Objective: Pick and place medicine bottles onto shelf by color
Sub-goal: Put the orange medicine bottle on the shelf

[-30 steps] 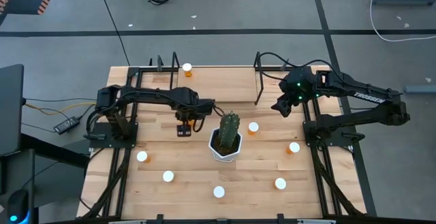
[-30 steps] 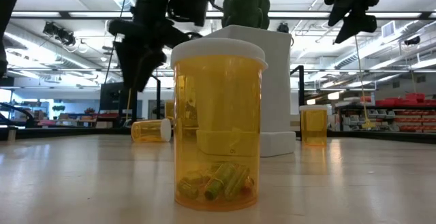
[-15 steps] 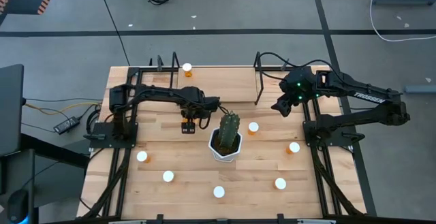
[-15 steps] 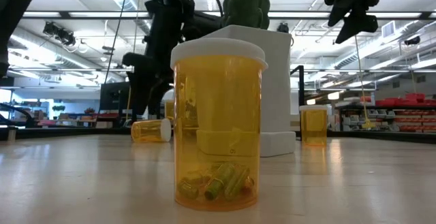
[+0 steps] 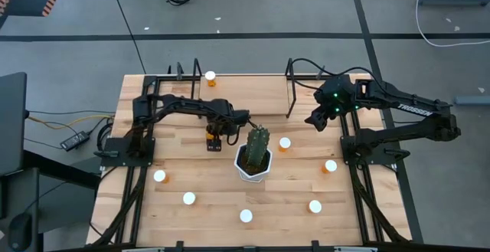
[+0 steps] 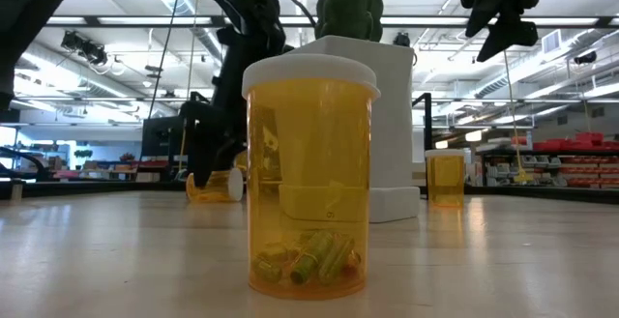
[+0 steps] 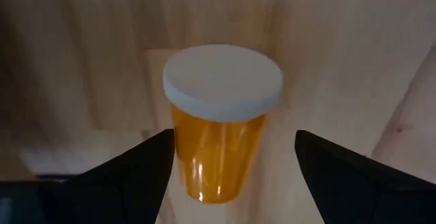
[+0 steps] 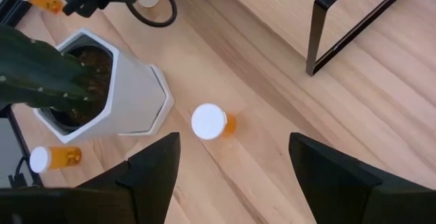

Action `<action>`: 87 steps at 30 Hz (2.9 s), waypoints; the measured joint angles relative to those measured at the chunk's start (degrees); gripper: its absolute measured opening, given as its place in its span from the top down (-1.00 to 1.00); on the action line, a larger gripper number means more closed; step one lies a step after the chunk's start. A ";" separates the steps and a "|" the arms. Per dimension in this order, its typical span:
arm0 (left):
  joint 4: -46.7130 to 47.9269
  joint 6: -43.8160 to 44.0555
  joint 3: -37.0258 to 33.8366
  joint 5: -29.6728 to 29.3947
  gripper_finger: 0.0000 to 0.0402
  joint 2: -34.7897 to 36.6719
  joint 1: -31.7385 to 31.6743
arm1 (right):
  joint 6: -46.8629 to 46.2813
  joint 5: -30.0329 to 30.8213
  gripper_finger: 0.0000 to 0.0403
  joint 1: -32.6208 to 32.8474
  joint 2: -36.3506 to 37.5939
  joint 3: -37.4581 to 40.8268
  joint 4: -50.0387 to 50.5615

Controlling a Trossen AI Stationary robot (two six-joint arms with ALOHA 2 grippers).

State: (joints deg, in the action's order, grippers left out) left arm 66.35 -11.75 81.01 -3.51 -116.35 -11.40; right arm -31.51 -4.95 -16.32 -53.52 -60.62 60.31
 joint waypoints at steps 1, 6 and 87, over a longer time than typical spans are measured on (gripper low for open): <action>-0.11 0.10 0.00 0.14 -0.52 -0.03 -0.01 | 0.00 -0.05 -0.40 0.00 0.00 0.00 0.00; -1.60 0.57 0.01 0.12 -0.37 -0.01 -0.04 | 0.00 -0.05 -0.40 0.00 0.00 -0.01 0.02; -34.10 0.62 0.02 3.33 0.06 26.68 -11.61 | 9.09 -5.21 -0.52 -5.57 -46.49 -41.83 -16.94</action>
State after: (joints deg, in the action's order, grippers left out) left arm 32.24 -11.14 81.03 -0.18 -89.67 -23.01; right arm -22.41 -10.15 -21.89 -100.01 -102.45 43.37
